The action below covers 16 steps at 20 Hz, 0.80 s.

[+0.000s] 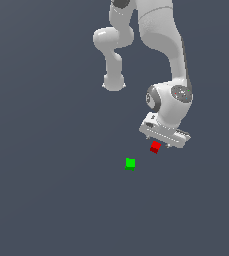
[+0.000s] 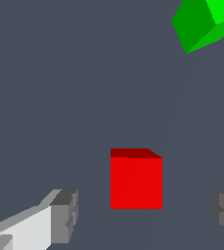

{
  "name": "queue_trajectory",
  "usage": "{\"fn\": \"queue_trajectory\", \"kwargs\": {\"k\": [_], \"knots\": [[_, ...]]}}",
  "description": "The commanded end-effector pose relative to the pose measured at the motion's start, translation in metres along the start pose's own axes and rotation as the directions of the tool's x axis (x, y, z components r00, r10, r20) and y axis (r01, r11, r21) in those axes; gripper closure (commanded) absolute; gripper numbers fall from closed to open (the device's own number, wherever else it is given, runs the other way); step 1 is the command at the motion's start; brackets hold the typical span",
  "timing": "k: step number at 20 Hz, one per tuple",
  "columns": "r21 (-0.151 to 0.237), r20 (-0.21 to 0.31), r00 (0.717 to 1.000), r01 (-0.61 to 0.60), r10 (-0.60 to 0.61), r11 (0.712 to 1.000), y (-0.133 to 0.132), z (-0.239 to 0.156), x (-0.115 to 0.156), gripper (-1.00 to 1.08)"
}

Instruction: Stack the red cube on top of the green cube.

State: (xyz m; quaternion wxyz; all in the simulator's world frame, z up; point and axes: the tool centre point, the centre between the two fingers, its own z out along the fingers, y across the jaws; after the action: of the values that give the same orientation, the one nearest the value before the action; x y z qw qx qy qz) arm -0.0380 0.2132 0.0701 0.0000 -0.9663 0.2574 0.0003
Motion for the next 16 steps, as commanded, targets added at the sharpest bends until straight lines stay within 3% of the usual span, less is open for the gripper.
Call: {"fn": "queue_trajectory", "kwargs": {"k": [1,16], "knots": [[0.000,0.000,1.000,-0.001,0.001,1.000,0.000,0.000,0.000,-0.92],[0.000,0.000,1.000,-0.004,0.004,1.000,0.000,0.049,0.000,-0.92]]}}
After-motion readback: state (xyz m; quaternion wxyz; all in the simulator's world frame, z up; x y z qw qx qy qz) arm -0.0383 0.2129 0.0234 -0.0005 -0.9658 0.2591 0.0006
